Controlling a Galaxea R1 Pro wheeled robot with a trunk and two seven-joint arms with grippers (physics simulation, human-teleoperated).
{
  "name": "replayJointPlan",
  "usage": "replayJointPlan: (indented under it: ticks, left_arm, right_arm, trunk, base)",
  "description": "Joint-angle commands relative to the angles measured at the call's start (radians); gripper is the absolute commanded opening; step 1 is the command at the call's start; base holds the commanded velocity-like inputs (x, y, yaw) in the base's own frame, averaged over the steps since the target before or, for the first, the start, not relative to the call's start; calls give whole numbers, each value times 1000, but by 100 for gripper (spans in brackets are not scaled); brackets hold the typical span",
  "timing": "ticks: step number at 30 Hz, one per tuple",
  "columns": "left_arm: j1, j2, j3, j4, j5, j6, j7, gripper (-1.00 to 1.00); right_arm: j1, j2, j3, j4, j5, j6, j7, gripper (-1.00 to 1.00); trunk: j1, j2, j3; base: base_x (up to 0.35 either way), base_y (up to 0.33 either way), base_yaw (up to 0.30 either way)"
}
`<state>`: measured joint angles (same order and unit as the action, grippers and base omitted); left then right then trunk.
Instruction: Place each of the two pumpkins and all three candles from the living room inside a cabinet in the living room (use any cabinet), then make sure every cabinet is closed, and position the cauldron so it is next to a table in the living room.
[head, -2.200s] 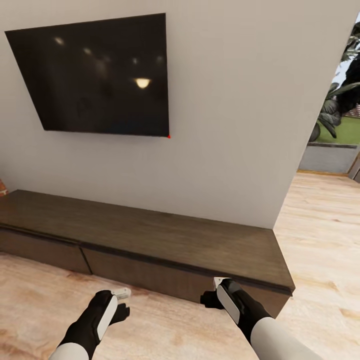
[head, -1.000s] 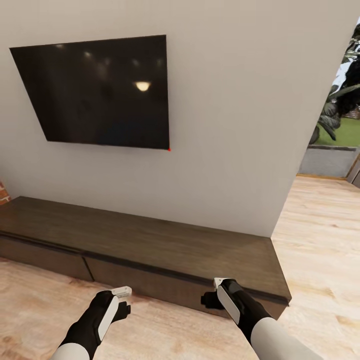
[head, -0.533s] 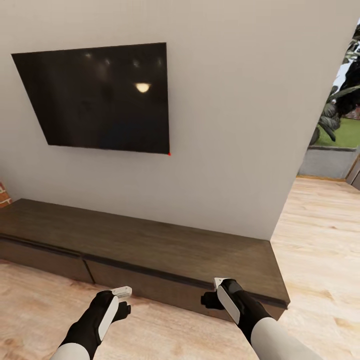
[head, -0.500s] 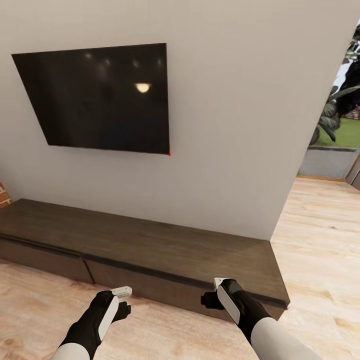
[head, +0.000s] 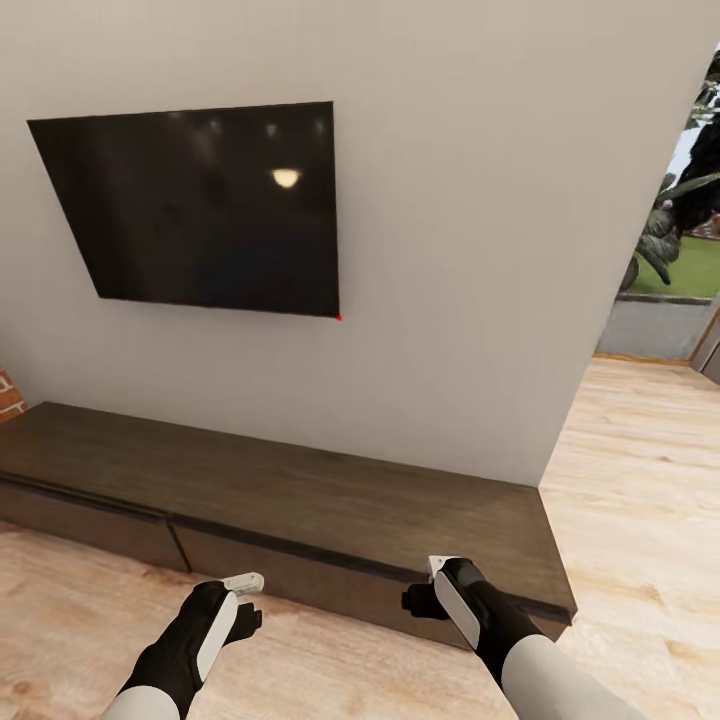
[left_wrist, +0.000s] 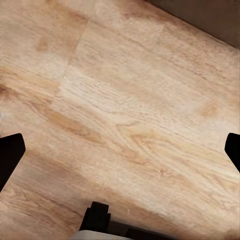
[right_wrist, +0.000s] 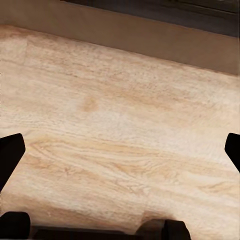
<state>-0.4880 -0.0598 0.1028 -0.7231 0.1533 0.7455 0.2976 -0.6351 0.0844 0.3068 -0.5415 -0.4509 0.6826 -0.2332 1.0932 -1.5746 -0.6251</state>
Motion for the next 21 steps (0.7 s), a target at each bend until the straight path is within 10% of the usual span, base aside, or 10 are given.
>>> replayJointPlan:
  ticks: [1, 21]
  left_arm:
    - [0, 0, 0, 0, 0, 0, 0, 100]
    - [0, 0, 6, -1, 2, 0, 0, 100]
  right_arm:
    - [0, 0, 0, 0, 0, 0, 0, 100]
    - [0, 0, 0, 1, -2, 1, 1, 100]
  trunk:
    - [-4, 7, 3]
    - [-42, 77, 35]
  base:
    - [0, 0, 0]
    - [0, 0, 70]
